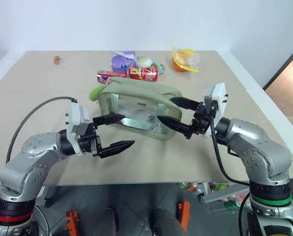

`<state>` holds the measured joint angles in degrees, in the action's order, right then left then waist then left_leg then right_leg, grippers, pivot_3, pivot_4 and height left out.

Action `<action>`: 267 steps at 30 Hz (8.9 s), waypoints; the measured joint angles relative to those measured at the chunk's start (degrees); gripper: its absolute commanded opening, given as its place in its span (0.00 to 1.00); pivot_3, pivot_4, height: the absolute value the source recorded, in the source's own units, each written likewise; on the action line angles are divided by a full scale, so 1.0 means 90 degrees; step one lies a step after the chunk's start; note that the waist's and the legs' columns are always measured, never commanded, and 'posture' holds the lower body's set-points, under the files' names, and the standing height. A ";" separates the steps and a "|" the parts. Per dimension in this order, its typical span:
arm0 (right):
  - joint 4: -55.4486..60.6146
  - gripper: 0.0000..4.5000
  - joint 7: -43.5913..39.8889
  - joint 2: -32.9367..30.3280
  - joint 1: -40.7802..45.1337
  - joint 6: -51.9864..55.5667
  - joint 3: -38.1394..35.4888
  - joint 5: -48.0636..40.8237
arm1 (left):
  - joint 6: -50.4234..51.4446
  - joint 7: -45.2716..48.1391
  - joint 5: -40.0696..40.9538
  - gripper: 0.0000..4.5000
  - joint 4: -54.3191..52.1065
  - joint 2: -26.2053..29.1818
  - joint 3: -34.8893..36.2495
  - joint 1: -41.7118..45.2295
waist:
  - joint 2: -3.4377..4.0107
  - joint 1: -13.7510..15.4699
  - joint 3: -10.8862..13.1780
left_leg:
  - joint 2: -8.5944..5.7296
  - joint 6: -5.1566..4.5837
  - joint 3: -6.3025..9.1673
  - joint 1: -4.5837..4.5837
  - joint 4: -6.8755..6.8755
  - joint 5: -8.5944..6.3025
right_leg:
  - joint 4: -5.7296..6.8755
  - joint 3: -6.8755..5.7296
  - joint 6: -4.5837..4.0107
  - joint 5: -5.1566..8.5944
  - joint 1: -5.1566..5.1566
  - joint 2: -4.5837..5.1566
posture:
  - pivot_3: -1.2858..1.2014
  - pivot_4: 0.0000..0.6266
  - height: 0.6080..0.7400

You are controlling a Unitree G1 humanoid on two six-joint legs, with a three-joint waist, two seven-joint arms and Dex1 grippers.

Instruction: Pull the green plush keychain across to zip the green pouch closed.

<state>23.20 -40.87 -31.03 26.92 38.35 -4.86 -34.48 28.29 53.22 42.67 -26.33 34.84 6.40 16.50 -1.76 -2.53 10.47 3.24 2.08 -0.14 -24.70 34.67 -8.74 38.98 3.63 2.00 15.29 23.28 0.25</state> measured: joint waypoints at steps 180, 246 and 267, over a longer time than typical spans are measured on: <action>-0.3173 0.63 -0.3074 -0.1372 0.1073 -0.2929 0.0242 0.1186 | -0.0540 -0.0309 -0.1516 0.00 0.2646 -0.0562 -0.0138 0.1420 | 0.0001 -0.0006 0.0001 | 0.0010 0.0008 -0.0010 0.0013 0.0012 0.0002 | 0.0007 0.0014 0.0005 -0.0015 -0.0011 -0.0013 | 0.52 0.24 1.00; -0.3682 0.02 -0.1571 -0.1755 0.2148 -0.3302 -0.0208 0.2108 | -0.0931 -0.1814 -0.2126 0.00 0.2495 -0.1547 -0.0279 0.1404 | 0.0001 0.0138 0.0001 | -0.0010 0.0007 -0.0006 -0.0005 0.0006 0.0002 | -0.0001 0.0011 0.0007 -0.0014 0.0002 0.0005 | 0.52 0.24 1.00; -0.3485 0.02 0.1522 -0.0007 -0.0640 -0.2991 0.0040 0.3223 | -0.1298 -0.2627 -0.2503 0.00 0.2315 -0.1938 -0.0436 0.1120 | -0.0006 0.0037 -0.0005 | -0.0021 0.0009 -0.0018 0.0019 0.0009 0.0014 | 0.0000 0.0046 0.0035 -0.0035 -0.0010 0.0001 | 0.52 0.24 1.00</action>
<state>-8.16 -27.17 -31.10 21.16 11.43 -4.49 -5.47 16.61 29.57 20.14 -5.49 17.40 2.47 26.58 -1.81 -2.19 10.43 3.05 2.16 -0.30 -24.53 34.75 -8.61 38.98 4.04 2.31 14.97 23.19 0.26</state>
